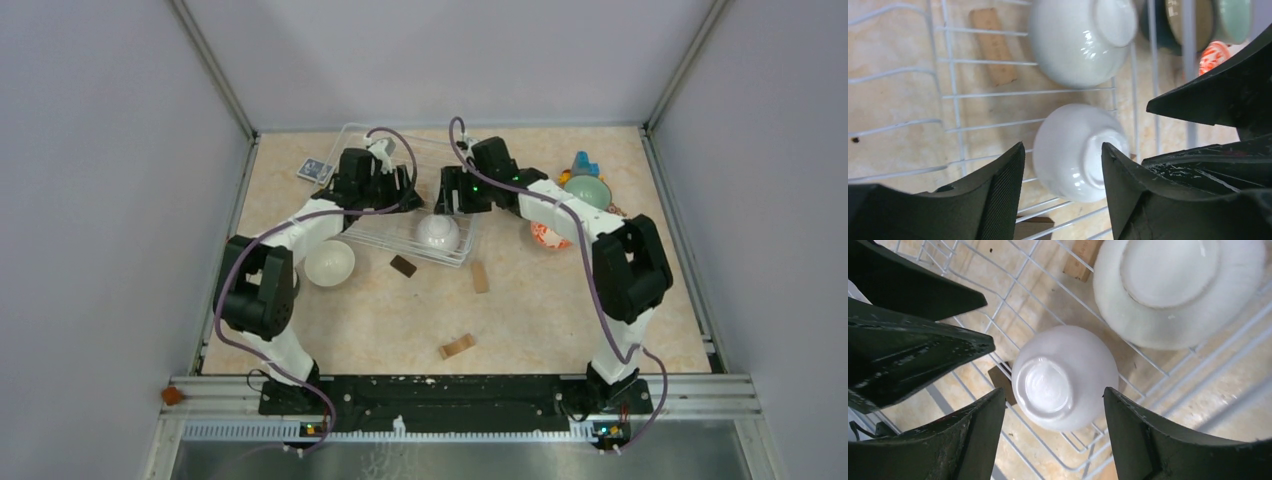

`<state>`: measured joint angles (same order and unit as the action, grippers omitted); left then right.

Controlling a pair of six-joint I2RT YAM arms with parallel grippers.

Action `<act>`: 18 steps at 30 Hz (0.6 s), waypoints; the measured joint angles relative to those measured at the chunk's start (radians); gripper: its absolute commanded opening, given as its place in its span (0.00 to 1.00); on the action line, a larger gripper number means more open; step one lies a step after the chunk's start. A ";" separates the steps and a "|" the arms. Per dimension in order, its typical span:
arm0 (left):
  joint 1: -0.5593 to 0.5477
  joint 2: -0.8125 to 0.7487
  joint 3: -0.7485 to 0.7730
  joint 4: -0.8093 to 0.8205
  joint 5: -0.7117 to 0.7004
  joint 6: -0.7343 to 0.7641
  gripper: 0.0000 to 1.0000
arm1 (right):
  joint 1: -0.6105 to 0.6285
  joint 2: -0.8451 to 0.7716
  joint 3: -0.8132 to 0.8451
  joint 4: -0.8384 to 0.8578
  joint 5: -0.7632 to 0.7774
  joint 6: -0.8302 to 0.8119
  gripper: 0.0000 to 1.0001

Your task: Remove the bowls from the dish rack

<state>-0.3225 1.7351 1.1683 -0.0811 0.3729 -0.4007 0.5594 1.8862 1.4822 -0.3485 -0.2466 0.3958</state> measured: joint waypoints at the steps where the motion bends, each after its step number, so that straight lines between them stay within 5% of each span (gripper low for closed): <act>1: -0.002 -0.016 0.000 0.011 0.011 0.001 0.66 | -0.002 -0.024 -0.019 0.000 0.007 0.000 0.71; 18: -0.103 0.058 0.094 -0.196 -0.086 0.089 0.53 | -0.013 -0.221 -0.136 0.058 0.118 -0.003 0.76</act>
<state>-0.4252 1.7931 1.2625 -0.2768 0.2871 -0.3119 0.5468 1.6653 1.3460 -0.2909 -0.1287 0.3931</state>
